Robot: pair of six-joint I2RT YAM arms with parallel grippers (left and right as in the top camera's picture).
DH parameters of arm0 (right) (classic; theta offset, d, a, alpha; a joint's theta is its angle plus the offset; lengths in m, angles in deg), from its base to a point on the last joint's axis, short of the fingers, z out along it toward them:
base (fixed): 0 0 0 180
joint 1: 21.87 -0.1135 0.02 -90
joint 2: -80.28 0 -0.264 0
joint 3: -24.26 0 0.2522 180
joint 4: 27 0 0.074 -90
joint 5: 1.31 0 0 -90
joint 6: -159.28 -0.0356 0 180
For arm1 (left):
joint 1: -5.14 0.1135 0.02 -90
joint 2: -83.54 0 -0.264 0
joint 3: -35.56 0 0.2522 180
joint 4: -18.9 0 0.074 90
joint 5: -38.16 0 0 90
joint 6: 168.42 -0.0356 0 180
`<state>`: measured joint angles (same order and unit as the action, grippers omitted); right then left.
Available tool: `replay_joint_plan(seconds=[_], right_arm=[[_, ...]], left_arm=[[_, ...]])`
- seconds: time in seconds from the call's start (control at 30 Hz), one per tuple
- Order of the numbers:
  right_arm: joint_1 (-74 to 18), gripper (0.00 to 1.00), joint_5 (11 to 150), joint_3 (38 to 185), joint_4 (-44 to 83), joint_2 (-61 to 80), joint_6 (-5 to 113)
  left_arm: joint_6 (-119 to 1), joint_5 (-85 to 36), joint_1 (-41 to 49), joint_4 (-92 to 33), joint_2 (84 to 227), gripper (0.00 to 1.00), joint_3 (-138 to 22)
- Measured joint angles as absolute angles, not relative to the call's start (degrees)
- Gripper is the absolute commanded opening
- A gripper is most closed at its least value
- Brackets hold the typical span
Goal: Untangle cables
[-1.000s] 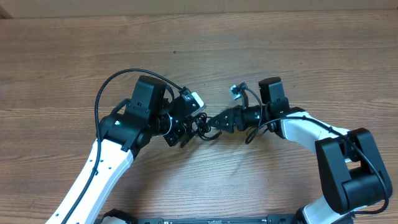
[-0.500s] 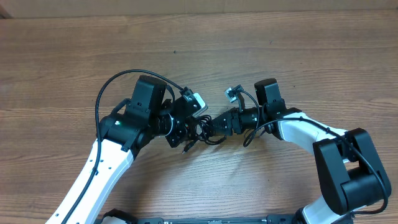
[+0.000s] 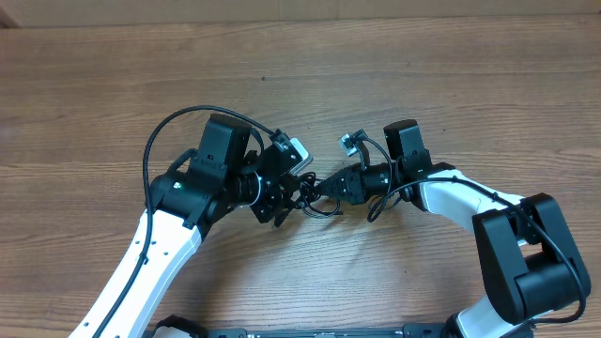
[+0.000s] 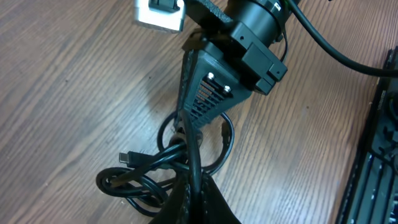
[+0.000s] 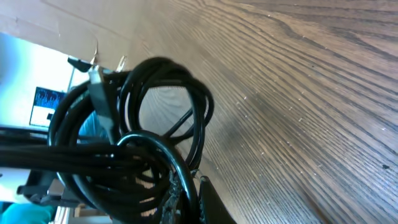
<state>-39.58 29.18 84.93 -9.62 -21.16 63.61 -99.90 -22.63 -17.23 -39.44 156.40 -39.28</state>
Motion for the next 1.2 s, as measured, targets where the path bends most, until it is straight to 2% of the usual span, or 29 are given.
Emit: replay_joint_plan(seconds=[0.13,0.5,0.67,0.9,1.2], right_arm=[[-39.6,0.04,33.1,84.9,-9.6,-21.2,57.9],[-40.1,0.04,48.9,84.9,-9.6,-21.2,29.9],[-40.1,0.04,51.5,84.9,-8.3,-21.1,21.7],[-40.2,0.04,55.7,84.9,-1.5,-21.1,16.8],[-40.2,0.04,57.6,84.9,0.6,-21.1,15.9]], left_arm=[[-99.5,-22.6,-17.2,-41.3,156.4,0.04,-39.3],[-99.3,-22.7,-17.2,-45.3,156.4,0.04,-39.3],[-99.3,-22.7,-17.2,-45.5,156.4,0.04,-39.3],[-99.3,-22.6,-17.2,-45.7,156.4,0.04,-39.3],[-99.3,-22.6,-17.2,-45.8,156.4,0.04,-39.3]])
